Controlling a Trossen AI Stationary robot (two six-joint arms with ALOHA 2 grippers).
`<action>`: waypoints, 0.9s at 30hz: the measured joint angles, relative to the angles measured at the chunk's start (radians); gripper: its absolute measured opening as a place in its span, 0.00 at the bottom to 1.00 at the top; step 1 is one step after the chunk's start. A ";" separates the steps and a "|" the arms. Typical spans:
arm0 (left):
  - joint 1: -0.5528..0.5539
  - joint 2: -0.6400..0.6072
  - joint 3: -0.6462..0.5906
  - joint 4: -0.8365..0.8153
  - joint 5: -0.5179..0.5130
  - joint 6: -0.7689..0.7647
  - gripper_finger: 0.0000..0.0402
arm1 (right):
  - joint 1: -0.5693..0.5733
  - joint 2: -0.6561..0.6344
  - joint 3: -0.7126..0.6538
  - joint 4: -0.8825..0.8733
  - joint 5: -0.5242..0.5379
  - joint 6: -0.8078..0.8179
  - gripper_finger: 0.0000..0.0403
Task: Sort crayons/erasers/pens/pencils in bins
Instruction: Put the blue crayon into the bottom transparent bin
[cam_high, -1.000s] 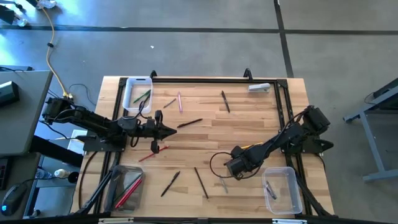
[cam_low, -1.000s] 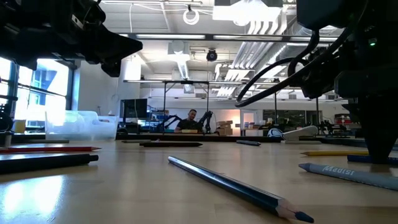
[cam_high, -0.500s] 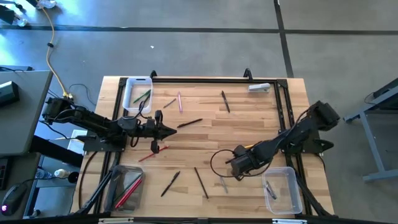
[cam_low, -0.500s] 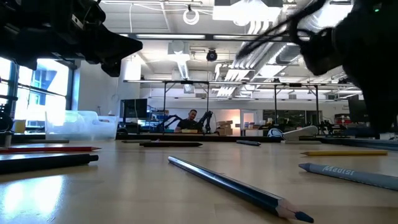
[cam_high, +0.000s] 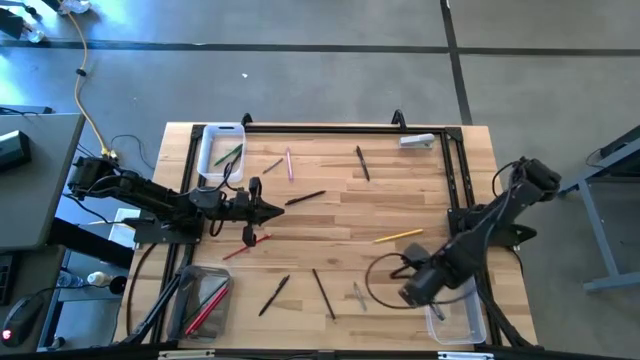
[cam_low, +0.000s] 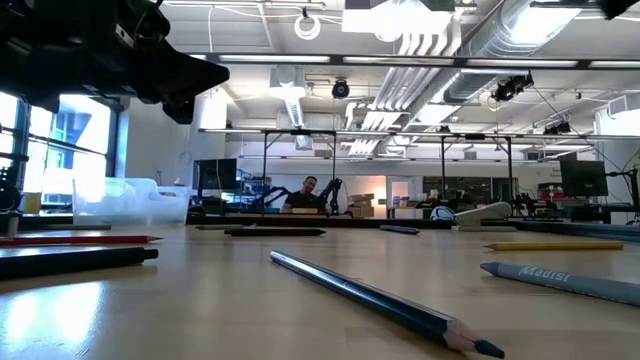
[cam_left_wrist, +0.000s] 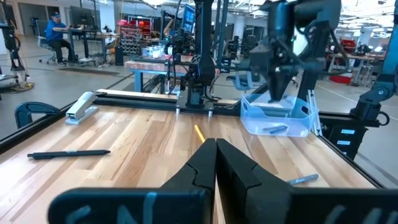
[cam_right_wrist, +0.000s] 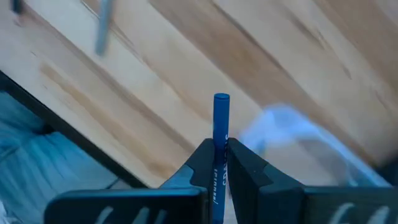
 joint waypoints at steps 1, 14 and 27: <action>0.000 0.000 0.000 0.000 0.000 0.000 0.00 | 0.023 0.000 0.011 -0.030 -0.008 0.038 0.04; 0.000 0.000 0.000 -0.001 0.000 -0.003 0.00 | 0.222 -0.003 -0.249 0.118 -0.101 0.324 0.04; 0.000 0.000 0.000 0.000 -0.001 -0.010 0.00 | 0.210 -0.003 -0.452 0.381 -0.136 0.371 0.08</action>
